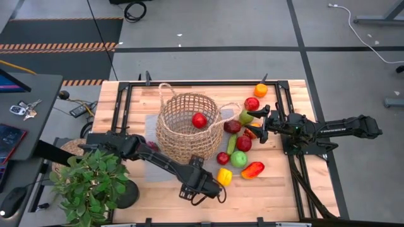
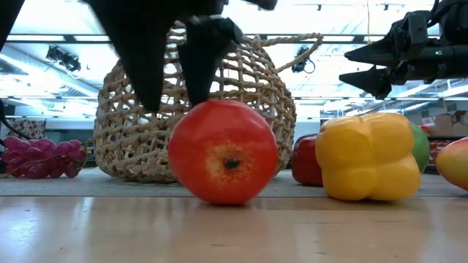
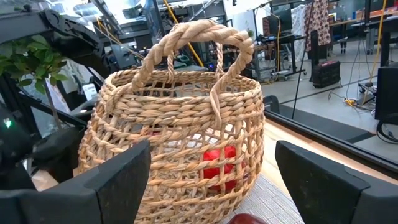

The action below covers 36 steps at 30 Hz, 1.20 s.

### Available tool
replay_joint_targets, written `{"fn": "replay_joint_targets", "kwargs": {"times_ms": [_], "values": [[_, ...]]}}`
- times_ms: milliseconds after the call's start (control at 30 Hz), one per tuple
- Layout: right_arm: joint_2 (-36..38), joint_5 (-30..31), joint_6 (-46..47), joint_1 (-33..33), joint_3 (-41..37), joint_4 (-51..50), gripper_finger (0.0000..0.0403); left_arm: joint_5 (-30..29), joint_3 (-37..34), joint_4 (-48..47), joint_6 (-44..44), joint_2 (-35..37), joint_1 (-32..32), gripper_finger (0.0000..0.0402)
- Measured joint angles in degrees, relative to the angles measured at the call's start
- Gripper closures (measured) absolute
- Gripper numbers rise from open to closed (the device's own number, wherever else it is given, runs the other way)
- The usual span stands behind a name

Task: Build produce basket
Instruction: Put the red apple into the brown basket

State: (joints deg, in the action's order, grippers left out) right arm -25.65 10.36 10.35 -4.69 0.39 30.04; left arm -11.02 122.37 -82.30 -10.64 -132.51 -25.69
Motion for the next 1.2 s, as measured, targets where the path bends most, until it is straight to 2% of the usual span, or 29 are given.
{"fn": "replay_joint_targets", "kwargs": {"times_ms": [200, 433, 667, 900, 1200], "values": [[0.00, 0.00, 0.00, 0.00, 0.00, 0.21, 0.0055, 1.41, 0.00, 3.52, -10.28, 1.33, 0.22, 0.0047], [0.00, 0.01, 0.00, 0.00, 0.00, 0.22, 0.0055, 2.43, 0.00, 11.07, -14.54, 1.40, -0.63, 0.0047], [0.00, 0.01, 0.00, 0.00, 0.00, 0.30, 0.0055, 3.23, -0.15, 14.13, -21.57, 1.38, -0.84, 0.0047], [-0.01, 0.00, 0.00, 0.00, 0.00, 0.32, 0.0055, 1.23, -3.68, 21.74, -22.40, 1.31, -1.68, 0.0047], [0.00, 0.01, 0.00, -0.01, 0.01, 0.31, 0.0055, 0.61, -9.00, 22.62, -24.35, 1.20, -2.14, 0.0047]]}}
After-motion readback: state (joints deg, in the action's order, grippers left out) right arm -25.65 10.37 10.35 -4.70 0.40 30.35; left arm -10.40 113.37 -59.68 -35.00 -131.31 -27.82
